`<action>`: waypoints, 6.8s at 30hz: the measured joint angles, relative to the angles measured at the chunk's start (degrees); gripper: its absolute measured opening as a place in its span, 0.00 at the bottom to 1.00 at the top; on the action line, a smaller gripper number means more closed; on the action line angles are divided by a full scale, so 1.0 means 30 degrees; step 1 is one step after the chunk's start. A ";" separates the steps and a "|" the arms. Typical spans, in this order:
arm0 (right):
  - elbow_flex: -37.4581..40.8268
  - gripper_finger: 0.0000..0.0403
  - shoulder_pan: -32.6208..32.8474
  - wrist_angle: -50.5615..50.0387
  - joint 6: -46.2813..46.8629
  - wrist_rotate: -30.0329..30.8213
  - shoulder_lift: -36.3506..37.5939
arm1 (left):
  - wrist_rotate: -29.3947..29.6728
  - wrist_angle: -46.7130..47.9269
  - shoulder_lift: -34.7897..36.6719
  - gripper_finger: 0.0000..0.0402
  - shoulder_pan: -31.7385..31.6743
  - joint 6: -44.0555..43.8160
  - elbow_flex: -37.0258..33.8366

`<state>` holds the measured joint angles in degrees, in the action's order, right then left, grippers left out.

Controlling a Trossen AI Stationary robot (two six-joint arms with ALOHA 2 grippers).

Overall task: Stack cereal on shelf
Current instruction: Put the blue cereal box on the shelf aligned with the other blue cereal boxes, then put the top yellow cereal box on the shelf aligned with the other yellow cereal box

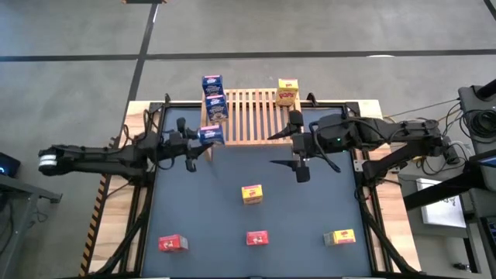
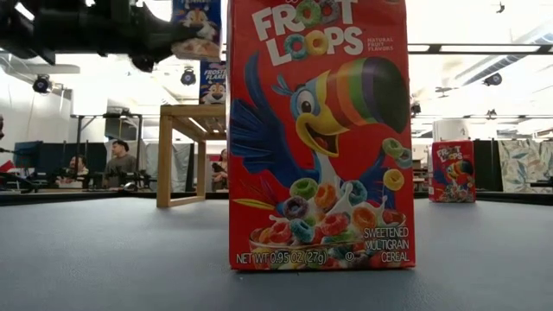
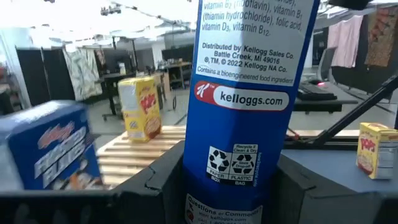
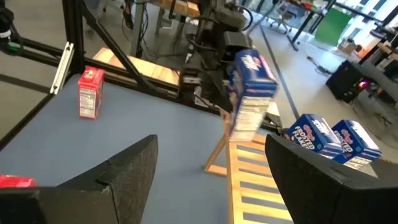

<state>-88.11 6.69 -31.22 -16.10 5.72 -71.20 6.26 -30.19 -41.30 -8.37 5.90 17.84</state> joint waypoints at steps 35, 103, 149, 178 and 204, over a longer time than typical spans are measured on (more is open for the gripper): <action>0.6447 0.71 0.0031 0.5242 0.0211 -0.0068 0.3543 | -0.7723 -0.6553 -0.4677 0.36 -0.7517 -0.2911 -0.2797; 0.6906 0.71 0.0012 0.6074 0.0016 -0.0068 0.3061 | -0.7332 0.3601 -0.0256 0.60 -0.7879 -0.2130 -0.1264; 1.4621 0.71 -0.3583 1.8662 -0.0849 -0.0425 0.3338 | -0.8442 0.9084 1.0120 0.50 -0.6590 -0.4680 -0.1369; 1.4629 0.71 -0.4340 1.8366 0.0150 -0.0409 0.3330 | -1.0803 0.6563 1.0321 0.50 -0.6466 -0.6490 -0.2722; 1.4607 0.71 -0.3499 1.5922 0.2549 -0.3978 0.1683 | -0.9069 0.4914 0.9990 0.51 -0.2700 -0.5172 -0.2160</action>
<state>-44.29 -3.80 16.55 -8.45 -6.21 -66.15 -20.95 -15.45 -11.33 -16.47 -9.62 11.36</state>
